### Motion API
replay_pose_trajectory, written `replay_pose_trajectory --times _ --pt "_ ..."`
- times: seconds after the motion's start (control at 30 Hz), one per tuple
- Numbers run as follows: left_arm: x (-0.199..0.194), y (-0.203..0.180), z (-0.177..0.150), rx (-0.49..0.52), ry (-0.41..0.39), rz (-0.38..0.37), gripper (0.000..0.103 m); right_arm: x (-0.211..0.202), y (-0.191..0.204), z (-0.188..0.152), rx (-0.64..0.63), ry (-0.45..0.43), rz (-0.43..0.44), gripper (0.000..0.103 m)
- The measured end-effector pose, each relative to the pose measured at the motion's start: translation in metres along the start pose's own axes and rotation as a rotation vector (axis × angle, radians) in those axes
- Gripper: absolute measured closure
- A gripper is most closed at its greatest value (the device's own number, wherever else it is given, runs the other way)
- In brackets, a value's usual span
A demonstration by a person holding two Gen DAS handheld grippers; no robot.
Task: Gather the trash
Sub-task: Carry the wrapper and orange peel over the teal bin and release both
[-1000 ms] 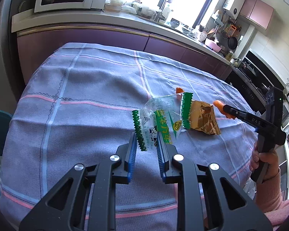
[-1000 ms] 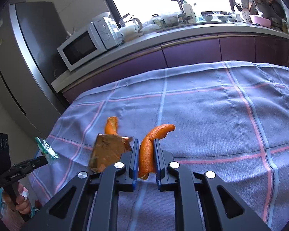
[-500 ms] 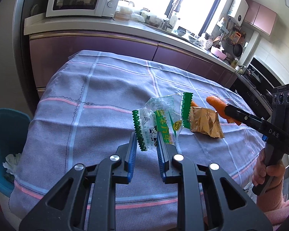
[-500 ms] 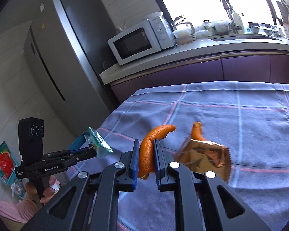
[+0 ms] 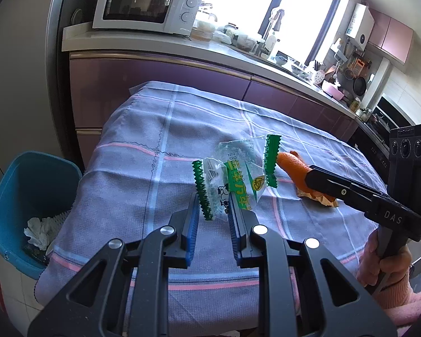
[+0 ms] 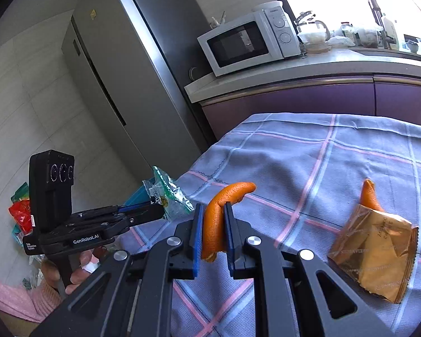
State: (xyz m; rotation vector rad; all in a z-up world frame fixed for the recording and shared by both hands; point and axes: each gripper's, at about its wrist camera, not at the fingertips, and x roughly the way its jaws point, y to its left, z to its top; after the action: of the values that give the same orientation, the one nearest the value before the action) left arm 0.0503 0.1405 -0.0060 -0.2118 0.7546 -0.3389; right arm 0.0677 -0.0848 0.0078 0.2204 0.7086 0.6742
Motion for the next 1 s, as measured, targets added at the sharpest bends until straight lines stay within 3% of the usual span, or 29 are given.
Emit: replay_pose_trajectory --times 1.0 --pt "-0.057 0.1 -0.006 -0.167 -0.084 0.193 0.082 0.082 0.078 0.015 -0.122 0.122 0.177 0.09"
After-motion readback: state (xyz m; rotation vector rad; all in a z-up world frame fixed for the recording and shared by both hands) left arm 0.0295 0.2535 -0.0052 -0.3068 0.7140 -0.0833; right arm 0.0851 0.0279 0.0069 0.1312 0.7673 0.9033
